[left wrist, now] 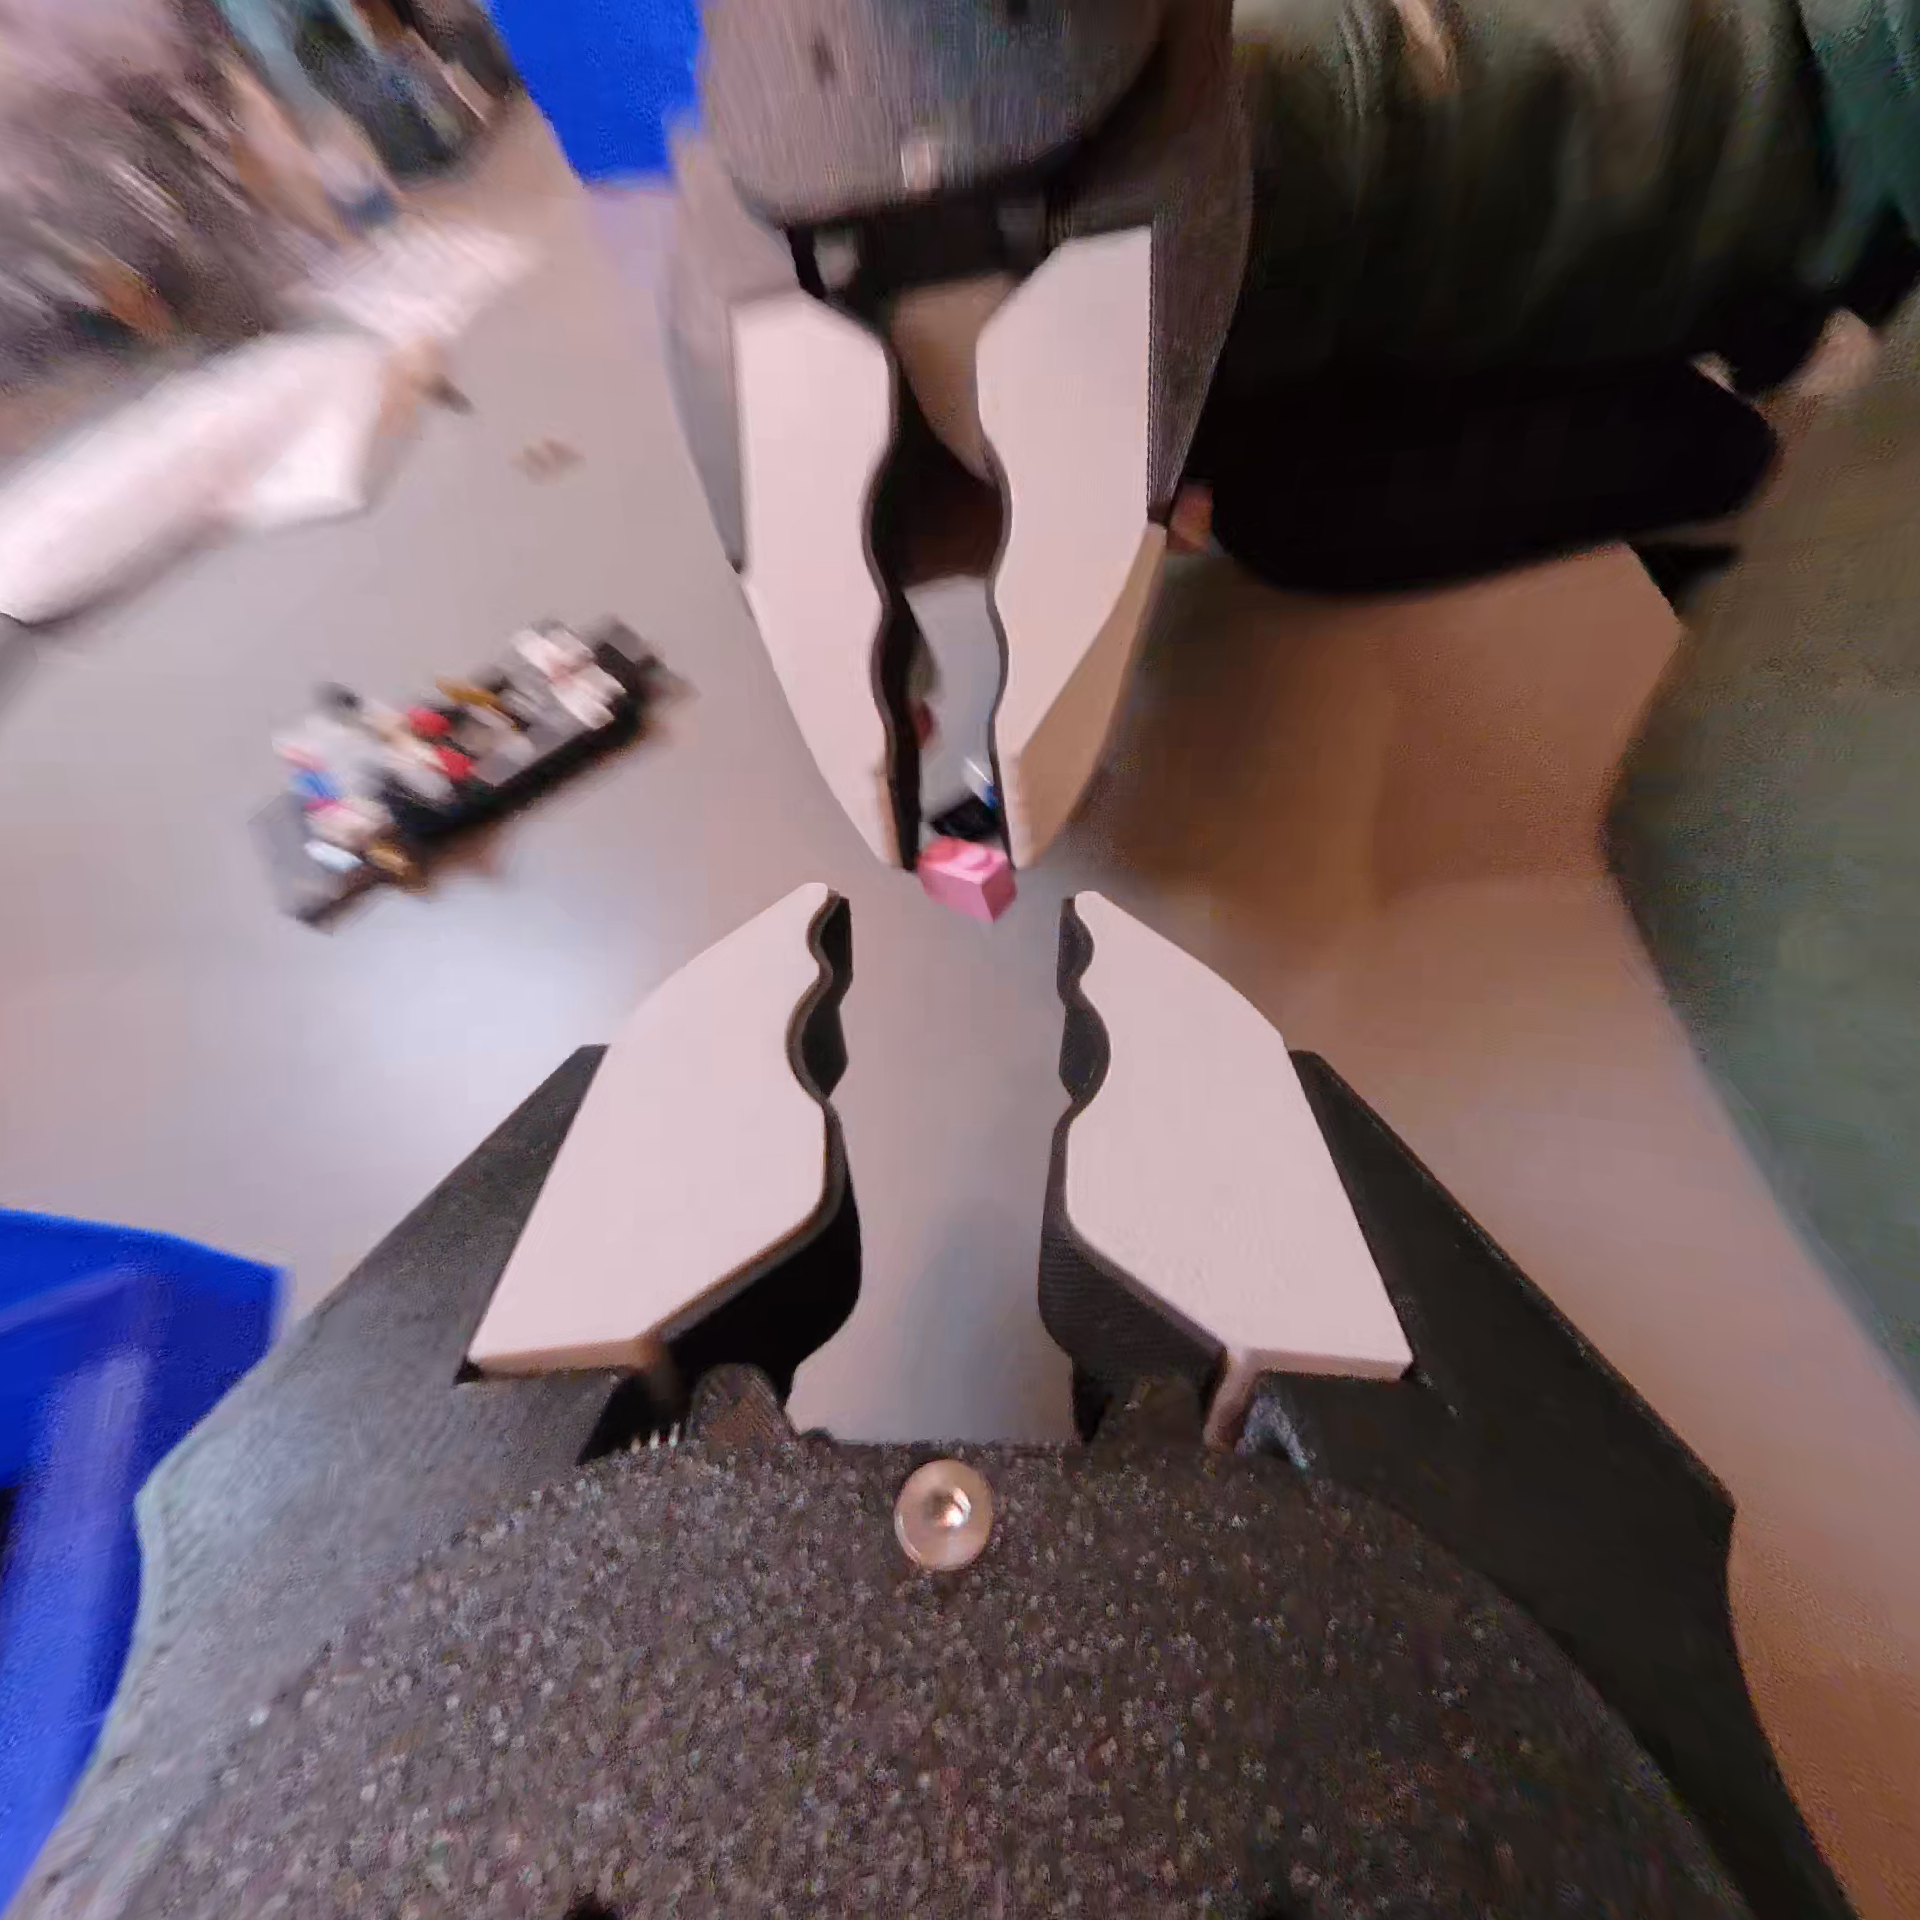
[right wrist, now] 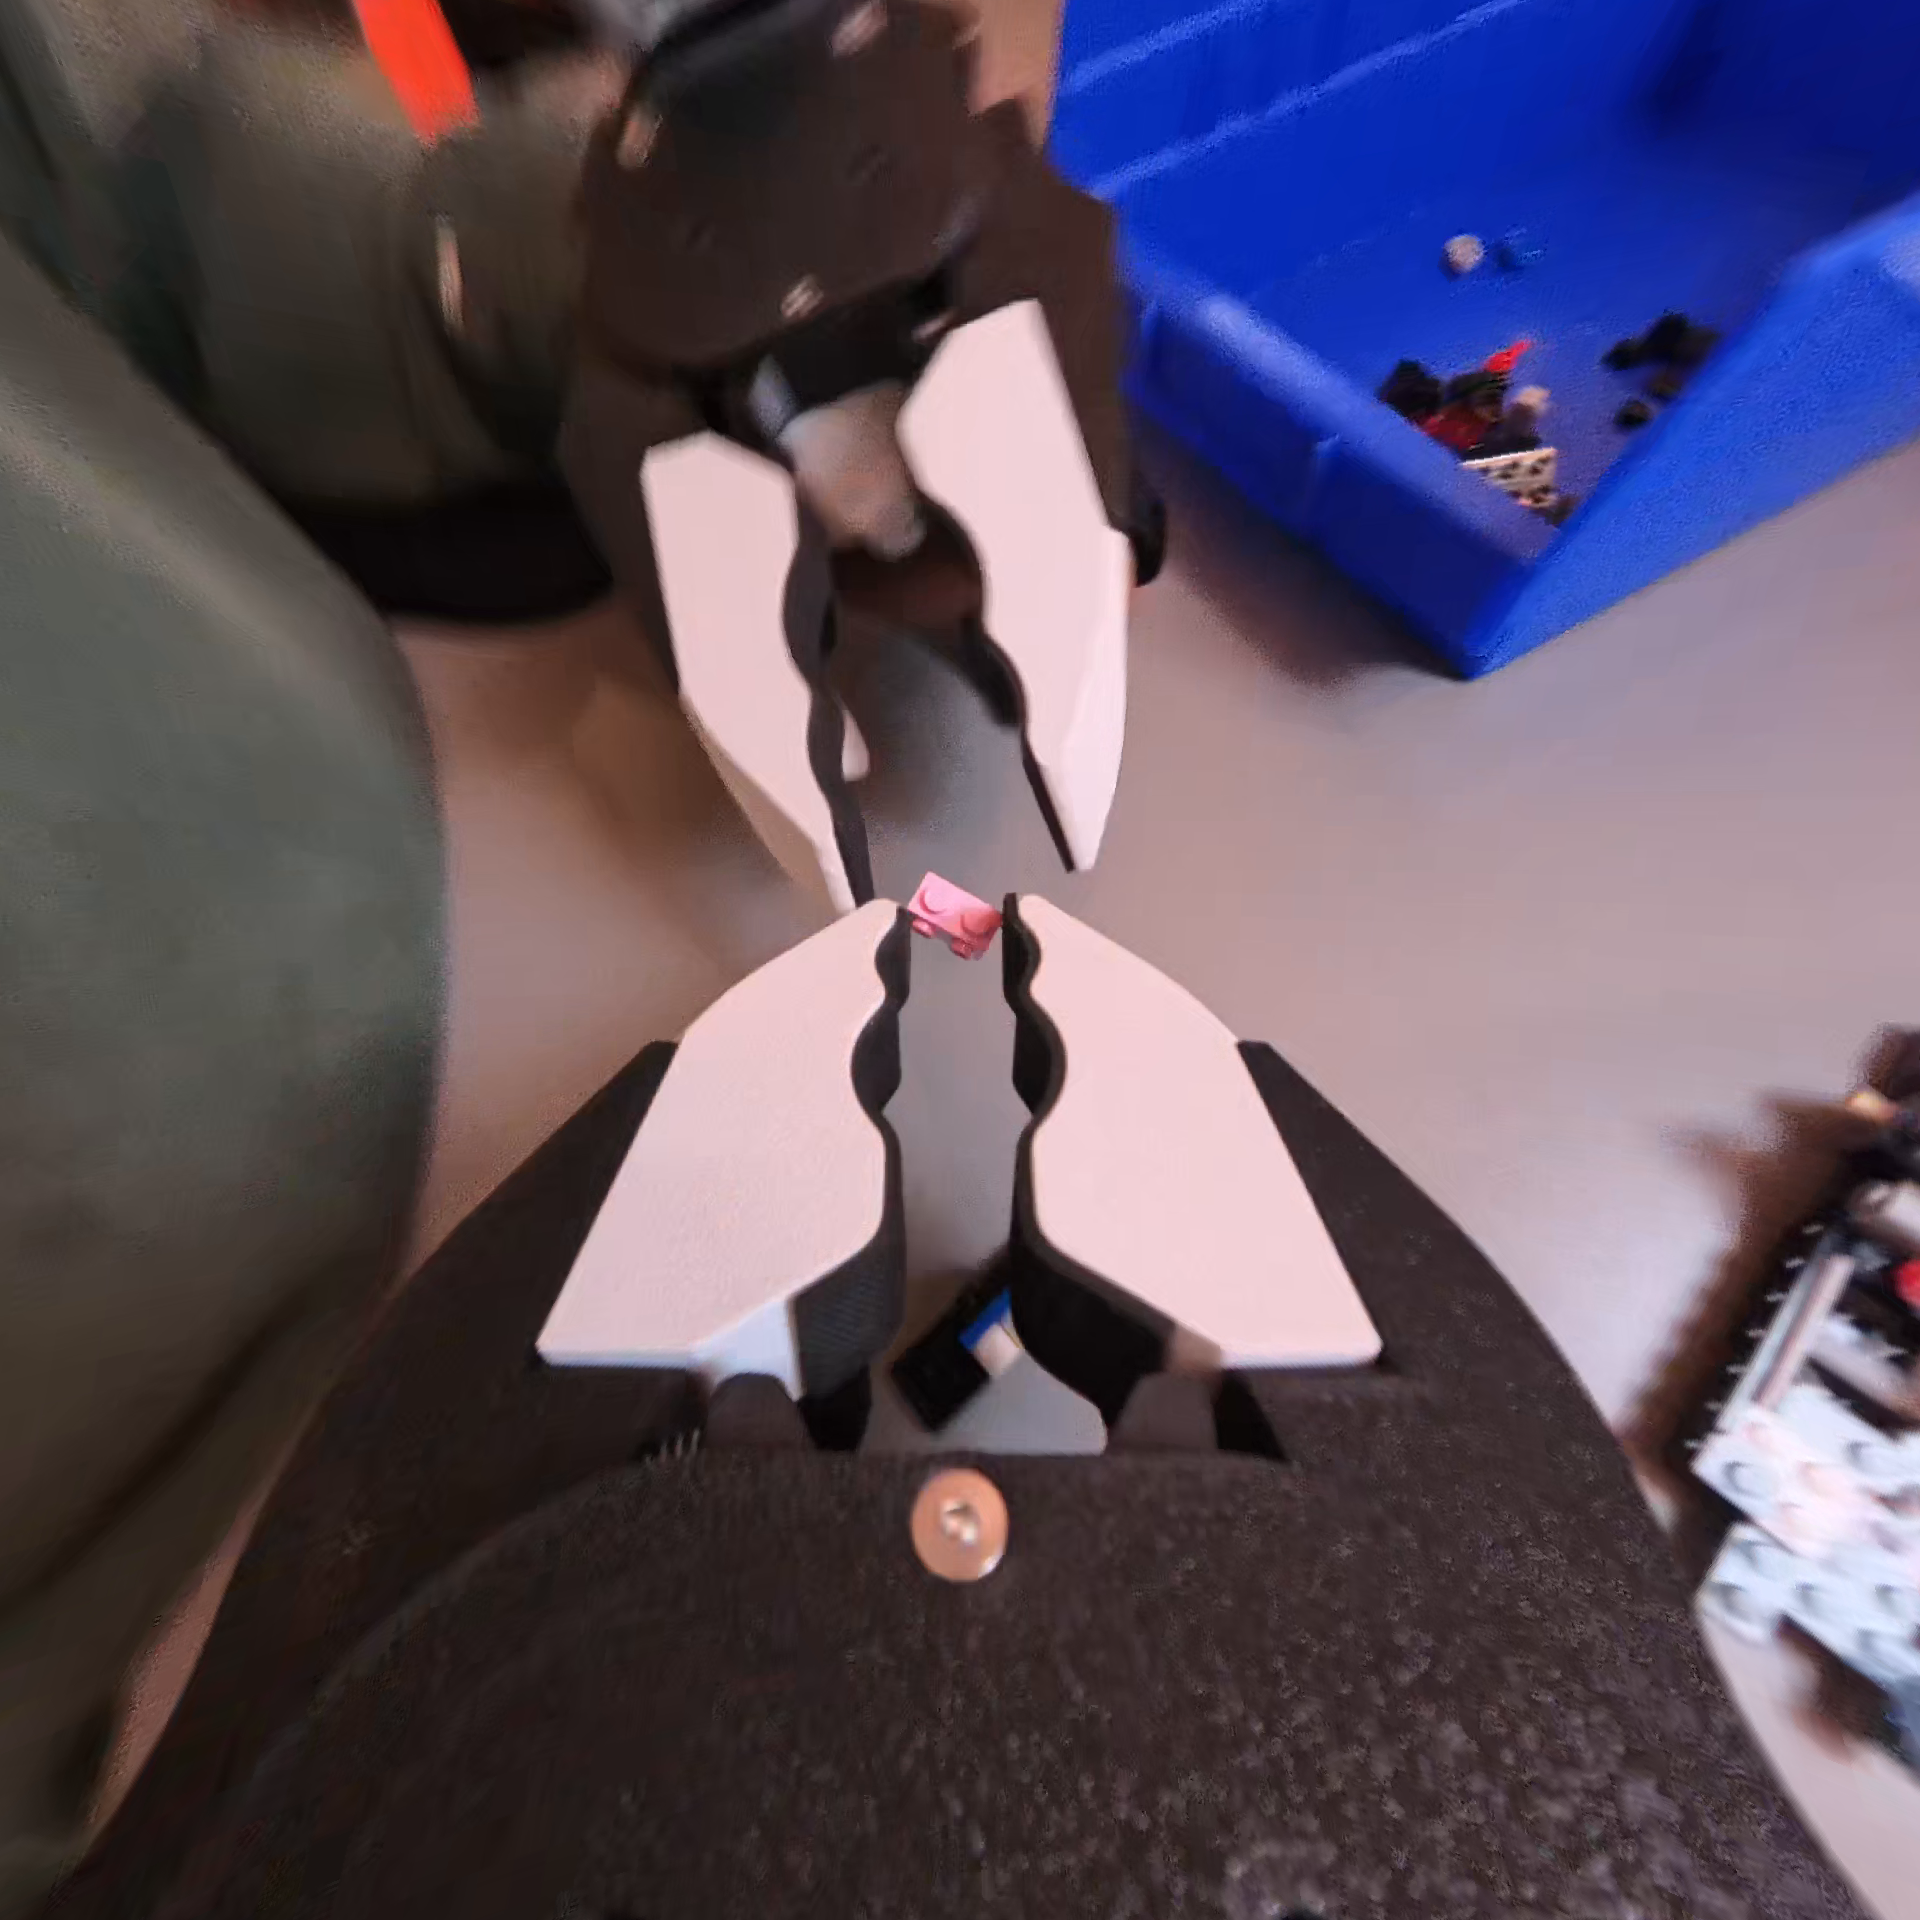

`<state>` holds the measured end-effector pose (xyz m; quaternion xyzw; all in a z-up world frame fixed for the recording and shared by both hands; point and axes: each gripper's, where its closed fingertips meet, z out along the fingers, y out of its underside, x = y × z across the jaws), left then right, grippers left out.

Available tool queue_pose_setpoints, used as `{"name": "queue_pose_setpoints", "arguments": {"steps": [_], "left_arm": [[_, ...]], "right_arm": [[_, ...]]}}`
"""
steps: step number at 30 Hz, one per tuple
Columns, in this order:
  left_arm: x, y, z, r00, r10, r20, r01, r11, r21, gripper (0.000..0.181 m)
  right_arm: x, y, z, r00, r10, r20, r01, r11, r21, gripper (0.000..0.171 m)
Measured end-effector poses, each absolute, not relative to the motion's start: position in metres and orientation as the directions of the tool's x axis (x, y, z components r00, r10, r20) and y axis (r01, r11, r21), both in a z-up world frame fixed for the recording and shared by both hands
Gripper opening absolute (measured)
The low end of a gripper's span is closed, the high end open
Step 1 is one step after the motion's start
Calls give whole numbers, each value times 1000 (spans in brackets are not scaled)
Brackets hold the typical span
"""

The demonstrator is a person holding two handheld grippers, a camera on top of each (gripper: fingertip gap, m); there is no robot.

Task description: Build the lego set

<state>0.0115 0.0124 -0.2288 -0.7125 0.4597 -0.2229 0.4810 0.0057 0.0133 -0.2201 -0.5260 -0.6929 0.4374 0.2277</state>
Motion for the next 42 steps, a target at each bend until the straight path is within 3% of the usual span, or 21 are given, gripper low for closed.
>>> {"name": "queue_pose_setpoints", "arguments": {"steps": [4,10,14,17,18,19,20,22,25,30,33,37,42], "left_arm": [[4,28,-190,582,-751,-311,-399,69,-915,31],[1,31,-172,607,-642,-468,-459,198,-866,10],[-31,49,-158,710,-494,-501,-494,159,-855,9],[-115,81,-160,871,-163,-464,-484,-127,-866,9],[-136,86,-173,903,-124,-412,-430,-252,-867,14],[-145,88,-186,931,-127,-343,-365,-331,-870,35],[-150,88,-194,951,-131,-281,-310,-372,-875,43],[-156,89,-204,963,-129,-238,-270,-421,-866,50],[-149,89,-205,949,-164,-269,-313,-405,-859,53],[-140,89,-208,913,-207,-352,-407,-385,-828,49],[-106,72,-201,829,-441,-343,-493,-290,-820,21],[-32,-18,-216,441,-897,28,-538,-290,-791,26],[-4,-51,-255,266,-961,75,-690,-245,-681,42]], "right_arm": [[-5,28,-189,-277,800,-532,435,-389,-812,16],[-7,31,-173,-318,698,-641,373,-529,-762,16],[1,50,-164,-292,753,-589,332,-498,-801,24],[15,66,-192,-179,897,-405,463,-287,-839,27],[19,68,-204,-155,923,-351,523,-225,-822,30],[23,66,-214,-151,936,-317,571,-179,-801,32],[27,61,-222,-163,940,-299,614,-141,-777,35],[34,59,-236,-168,956,-242,685,-64,-726,38],[49,56,-244,-200,960,-194,749,22,-662,44],[60,56,-241,-224,960,-171,753,59,-655,45],[60,54,-243,-237,959,-157,753,79,-653,44],[56,56,-246,-229,959,-169,753,65,-654,42],[54,55,-253,-226,957,-184,768,59,-638,41]]}}
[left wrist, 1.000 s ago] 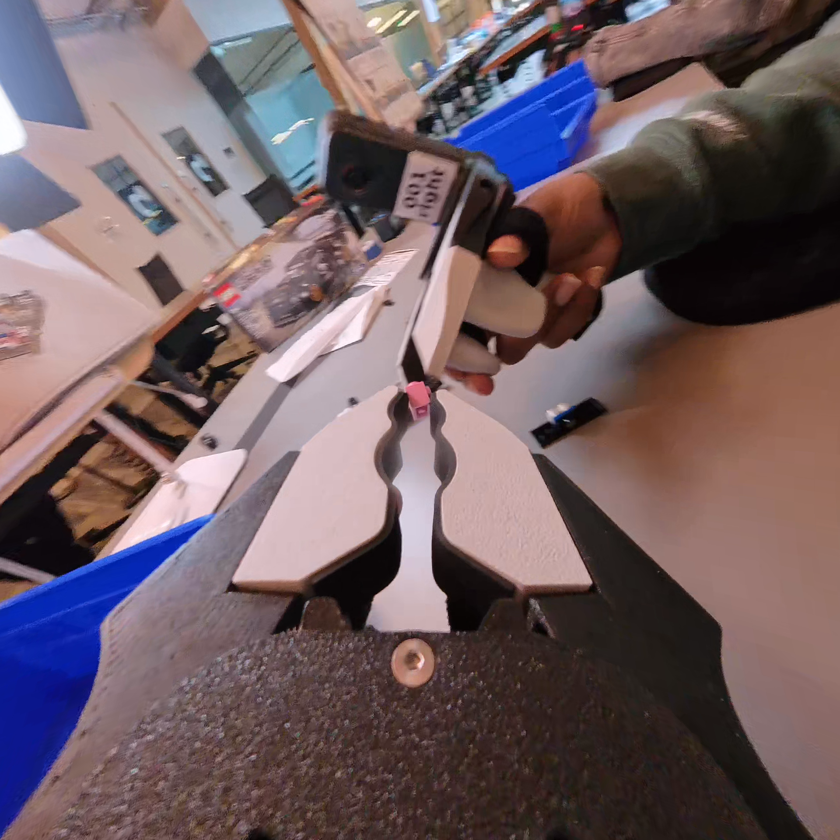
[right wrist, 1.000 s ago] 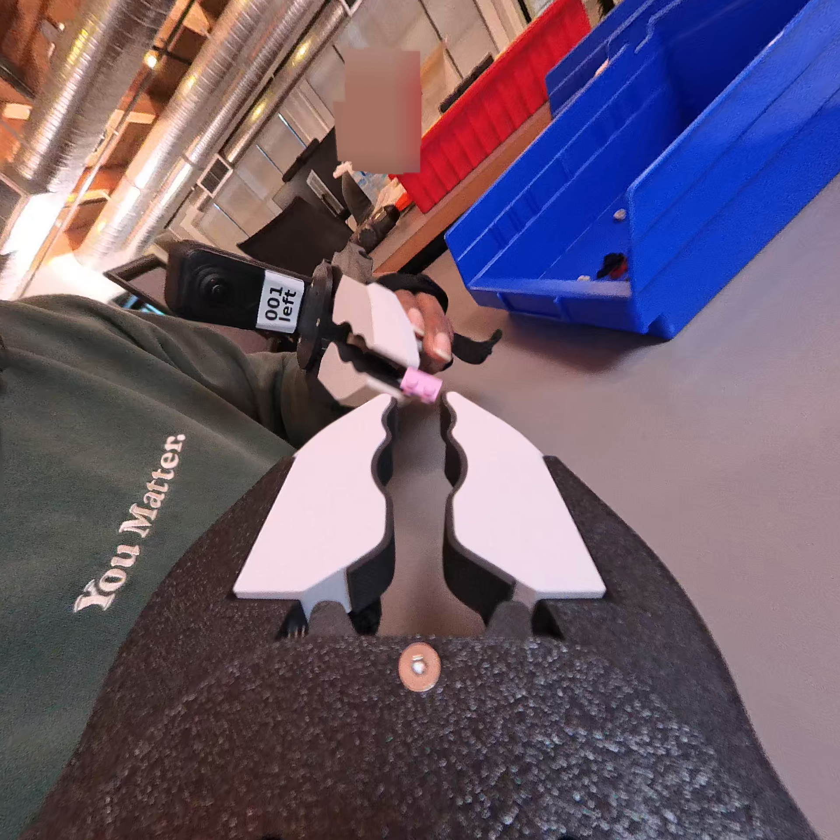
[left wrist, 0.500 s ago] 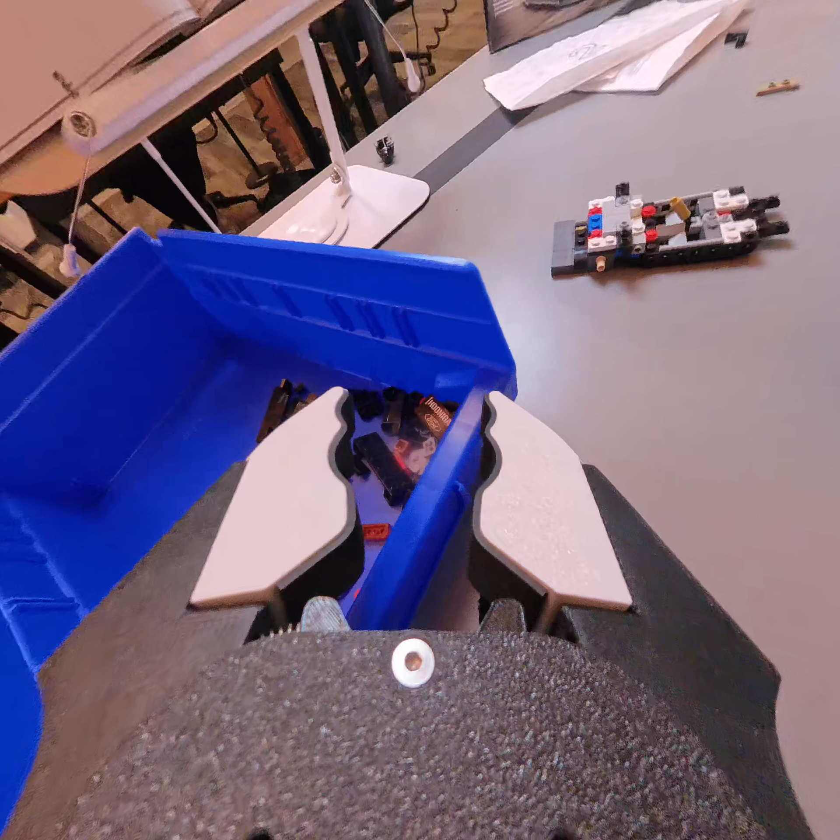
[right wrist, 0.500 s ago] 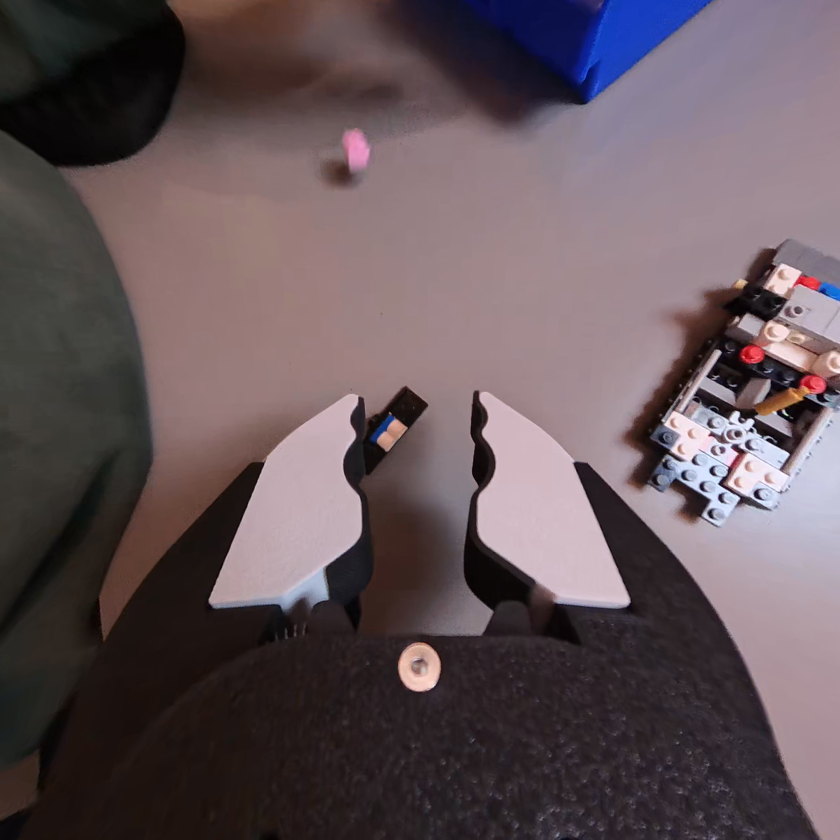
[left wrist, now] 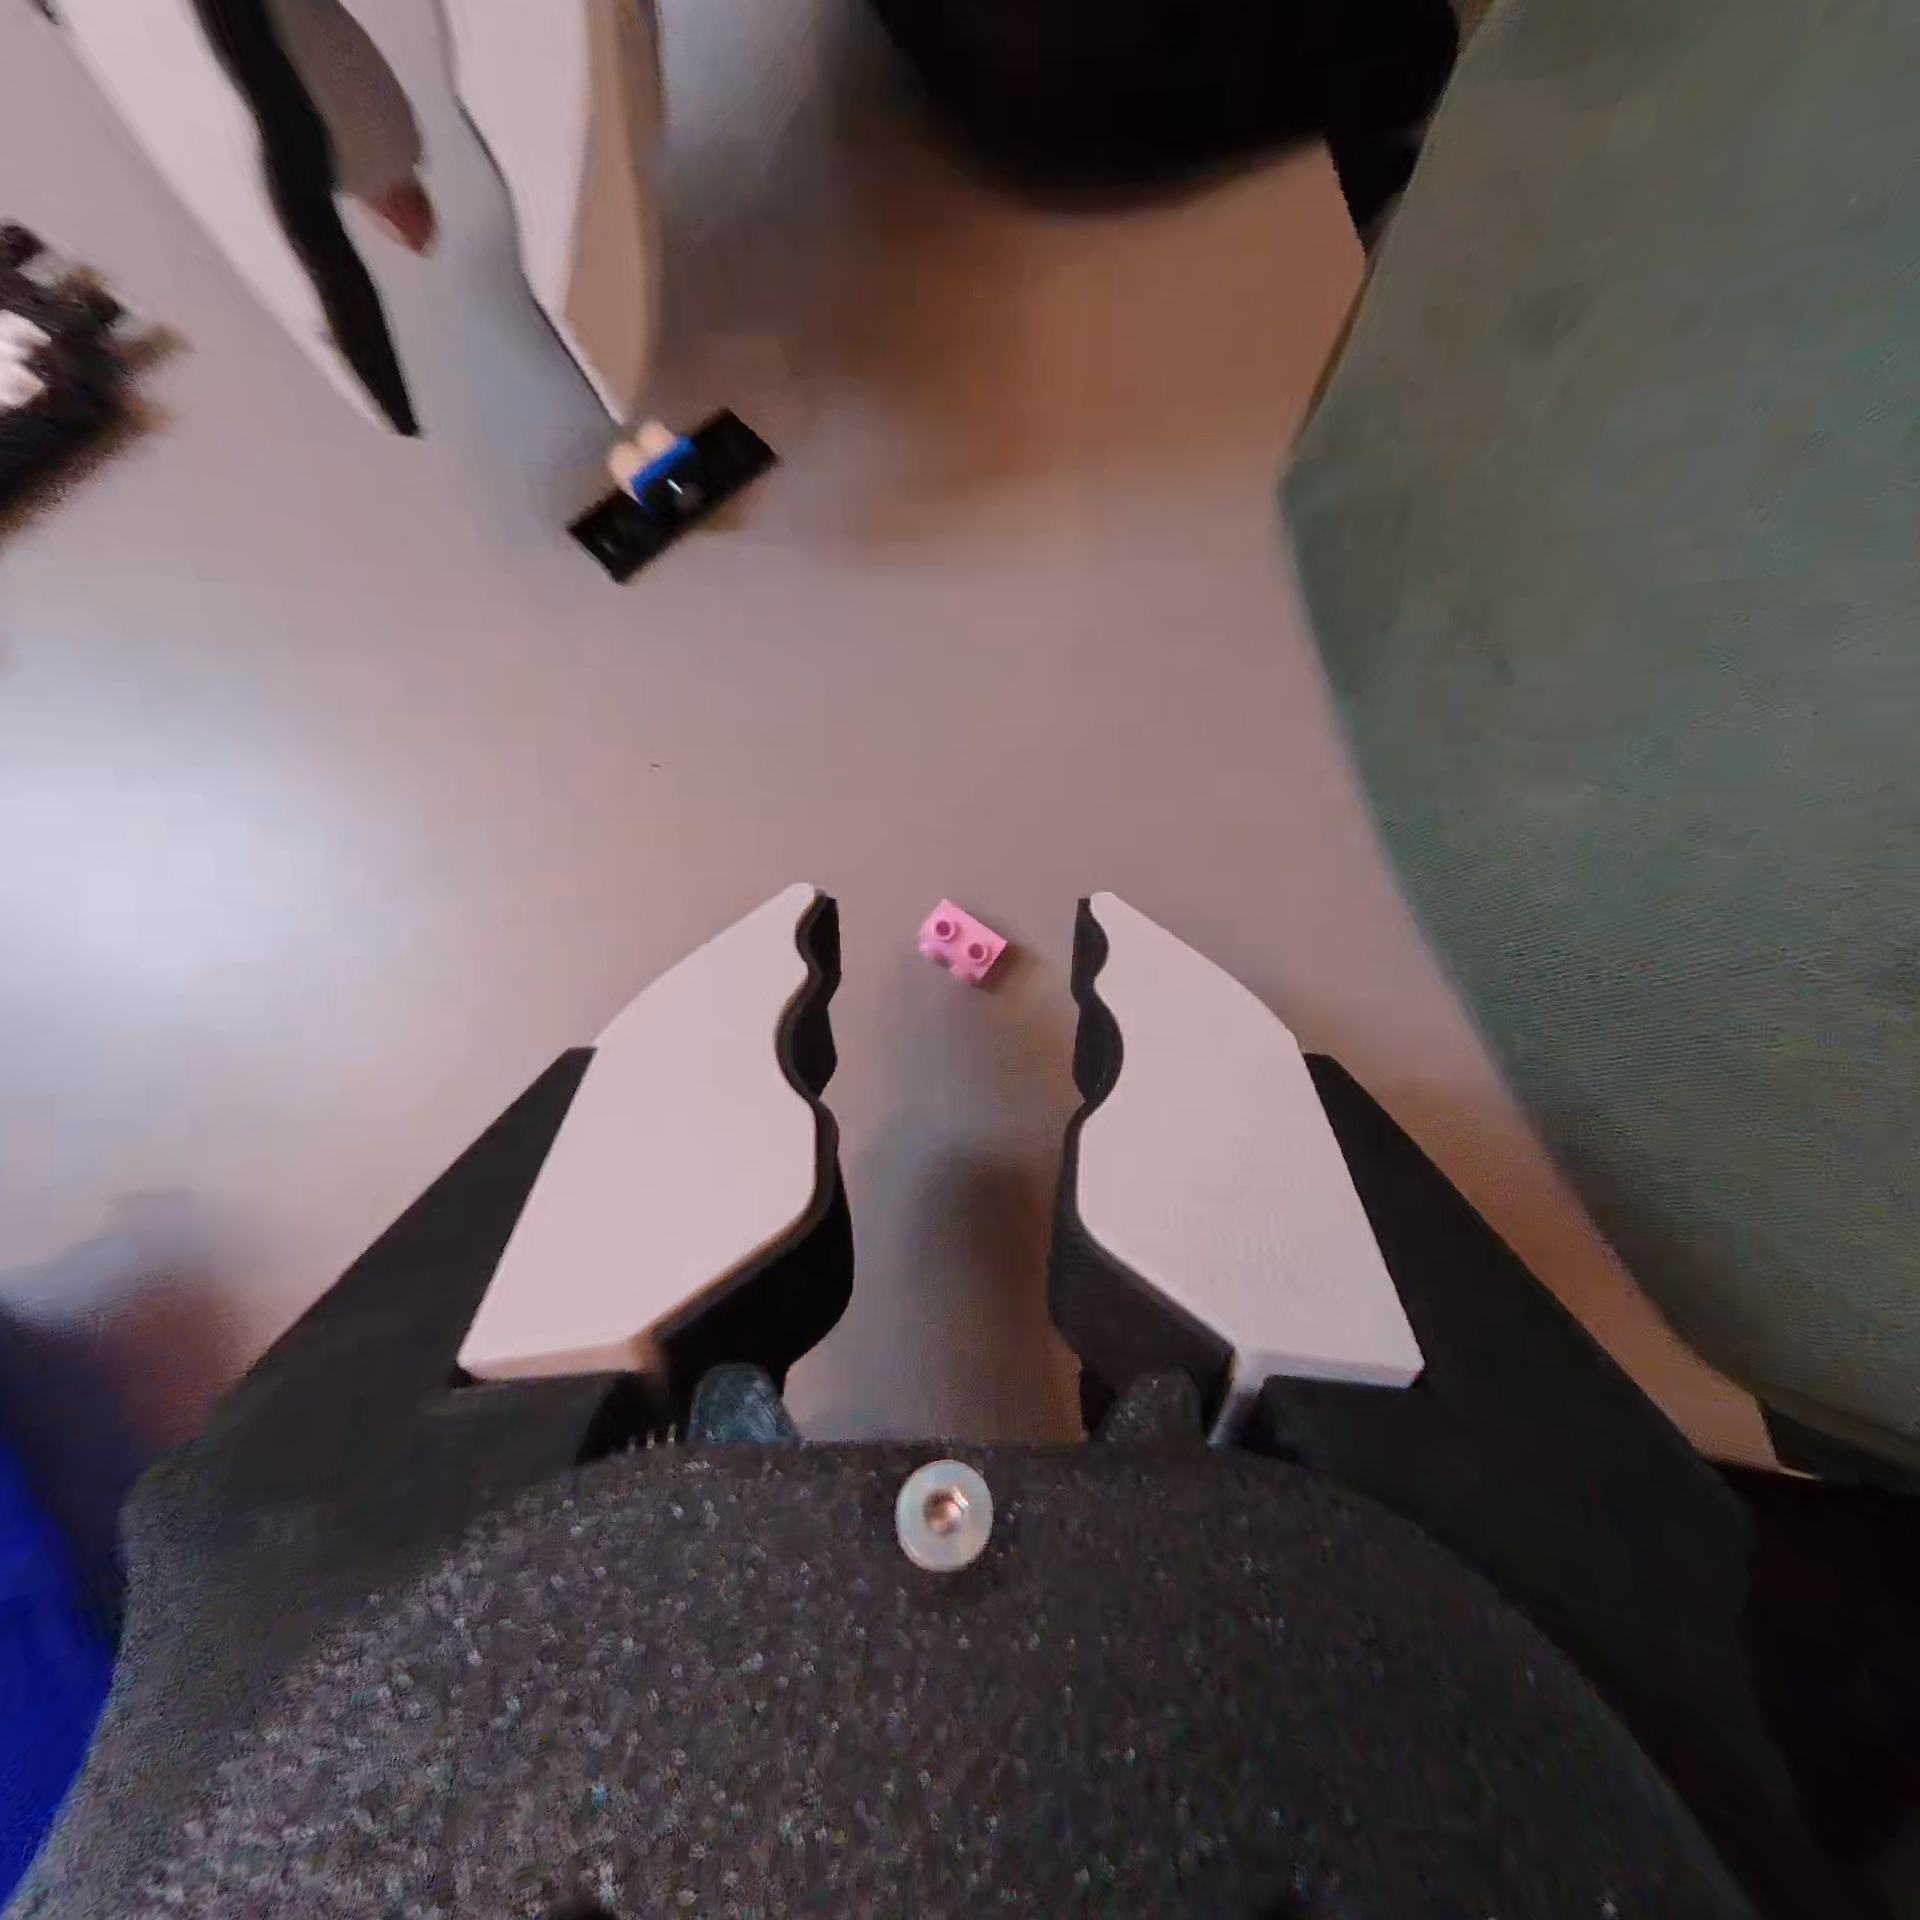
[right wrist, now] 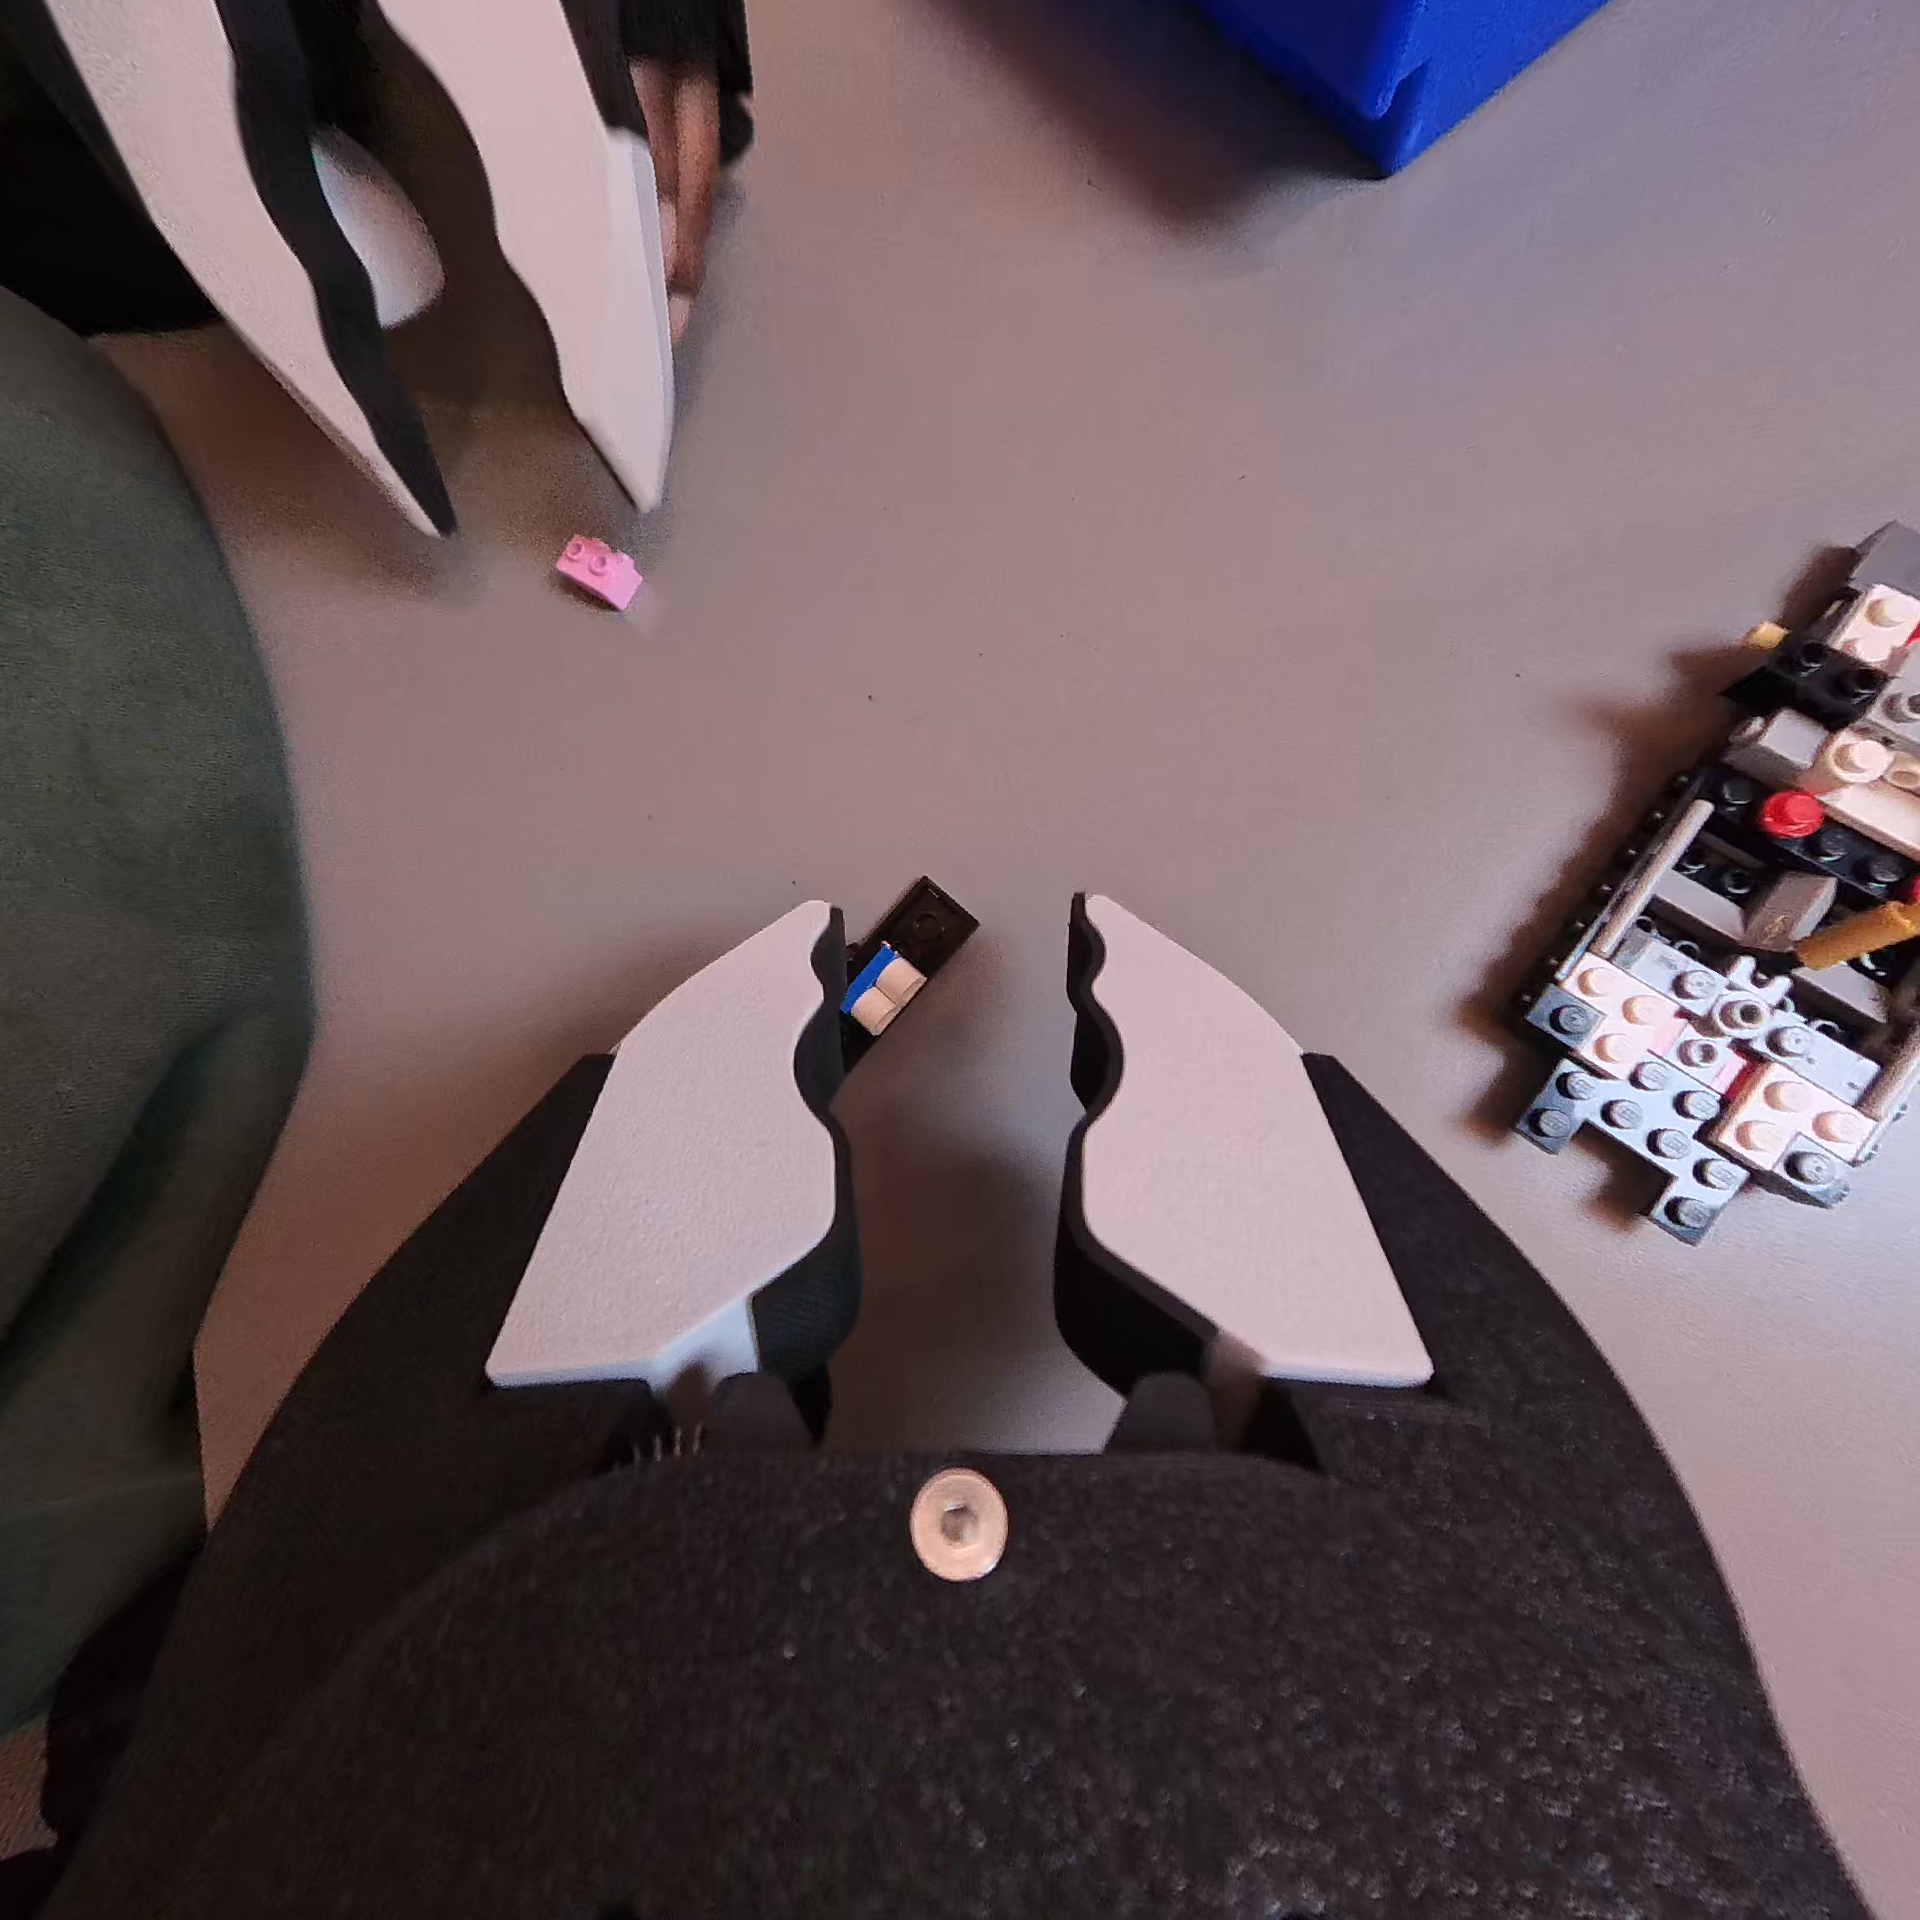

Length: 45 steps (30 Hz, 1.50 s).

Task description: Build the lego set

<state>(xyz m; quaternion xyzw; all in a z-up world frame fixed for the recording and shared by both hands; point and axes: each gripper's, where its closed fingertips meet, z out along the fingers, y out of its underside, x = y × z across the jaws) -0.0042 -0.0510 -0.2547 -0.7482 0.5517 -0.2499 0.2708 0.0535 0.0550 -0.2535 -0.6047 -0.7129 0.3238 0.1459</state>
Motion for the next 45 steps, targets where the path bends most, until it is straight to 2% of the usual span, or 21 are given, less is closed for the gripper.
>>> {"name": "queue_pose_setpoints", "arguments": {"steps": [2,4,6,8,11,14,15,17,18,23,28,32,33,35,38,40,43,45], "left_arm": [[-1,-55,-271,235,-969,70,-739,-225,-634,37],[-1,-57,-280,211,-977,39,-778,-192,-598,19],[-7,-46,-279,234,-972,-35,-803,-173,-571,18],[-16,-20,-256,339,-929,-145,-748,-173,-641,18],[-64,46,-195,687,-650,-324,-570,-205,-796,19],[-140,83,-173,916,-260,-306,-384,-342,-858,18],[-156,87,-182,942,-196,-274,-333,-418,-845,26],[-171,91,-201,963,-155,-221,-270,-510,-817,57],[-175,92,-206,968,-136,-210,-250,-527,-812,63],[-167,92,-215,958,-186,-220,-287,-532,-797,70],[-107,82,-206,861,-444,-250,-426,-357,-832,43],[-64,69,-219,768,-595,-239,-483,-292,-825,41],[-53,64,-223,743,-633,-215,-480,-282,-831,39],[-34,55,-231,697,-700,-156,-465,-275,-842,36],[-12,41,-239,646,-763,-37,-423,-318,-849,35],[-4,36,-240,631,-774,49,-374,-359,-855,36],[1,35,-232,619,-741,261,-198,-469,-861,37],[-1,40,-218,585,-694,421,-27,-535,-844,35]], "right_arm": [[54,54,-253,-230,956,-181,770,65,-635,41],[55,54,-252,-230,958,-174,767,68,-638,41],[55,55,-250,-225,959,-172,764,64,-643,40],[56,56,-249,-223,961,-166,760,65,-647,40],[55,56,-246,-221,961,-164,752,61,-657,39],[53,55,-246,-224,961,-165,749,61,-659,39],[52,55,-246,-223,961,-166,750,61,-658,39],[52,53,-247,-228,959,-171,752,62,-656,39],[52,53,-247,-230,958,-170,752,64,-656,40],[57,50,-248,-245,954,-175,765,80,-639,40],[72,42,-257,-286,949,-133,816,169,-552,44],[73,39,-273,-298,952,-74,854,231,-467,42],[71,39,-276,-303,951,-58,855,244,-459,36],[63,38,-277,-312,948,-56,838,247,-487,21],[52,32,-274,-360,932,-41,786,280,-551,20],[38,30,-262,-371,928,9,715,292,-635,20],[15,28,-228,-352,928,126,535,310,-786,21],[5,32,-207,-304,920,249,426,365,-828,21]]}}
